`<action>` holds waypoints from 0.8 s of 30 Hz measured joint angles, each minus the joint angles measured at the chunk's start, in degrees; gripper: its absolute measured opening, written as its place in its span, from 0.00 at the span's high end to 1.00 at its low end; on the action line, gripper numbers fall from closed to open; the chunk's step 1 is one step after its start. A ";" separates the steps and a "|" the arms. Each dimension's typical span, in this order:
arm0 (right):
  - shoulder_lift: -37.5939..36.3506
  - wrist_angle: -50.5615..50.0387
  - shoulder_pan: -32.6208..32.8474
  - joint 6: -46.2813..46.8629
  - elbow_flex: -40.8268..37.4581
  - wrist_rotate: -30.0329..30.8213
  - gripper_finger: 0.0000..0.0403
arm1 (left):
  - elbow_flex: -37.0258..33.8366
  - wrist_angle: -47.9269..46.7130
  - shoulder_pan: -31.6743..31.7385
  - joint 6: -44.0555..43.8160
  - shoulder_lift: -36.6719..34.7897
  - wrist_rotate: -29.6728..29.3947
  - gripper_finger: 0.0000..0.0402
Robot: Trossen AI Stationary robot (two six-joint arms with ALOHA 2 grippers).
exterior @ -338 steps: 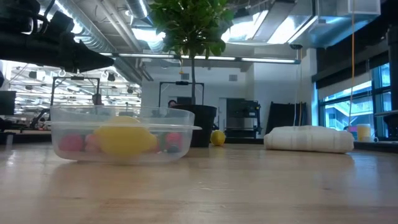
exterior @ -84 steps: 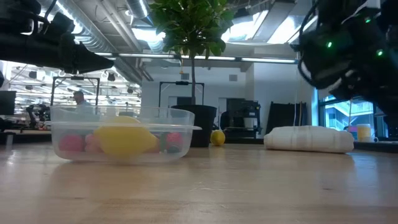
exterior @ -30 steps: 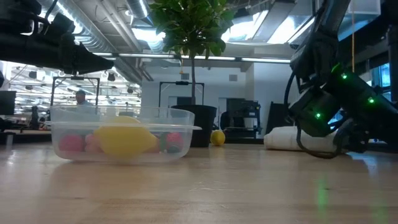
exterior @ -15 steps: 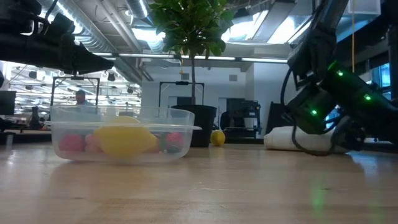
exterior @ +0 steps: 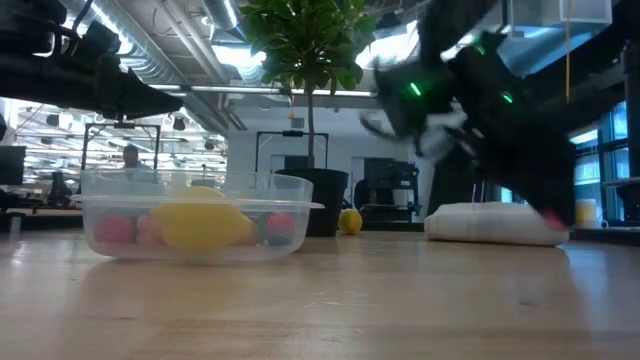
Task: Pick and placing Produce into tupperware
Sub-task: Put the pink peach into the transparent bin
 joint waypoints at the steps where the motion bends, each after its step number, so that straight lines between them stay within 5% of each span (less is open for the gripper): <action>1: 0.00 0.79 0.31 0.00 1.80 0.00 0.80 | 0.01 0.00 0.00 0.00 -0.01 0.00 0.69; 10: -0.02 19.25 2.29 -0.49 12.93 0.04 0.79 | 0.01 0.02 0.01 -1.00 -0.01 0.00 0.69; 24: 4.23 62.98 3.79 -12.04 14.03 0.09 0.79 | 0.01 0.02 0.01 -2.64 0.00 0.00 0.69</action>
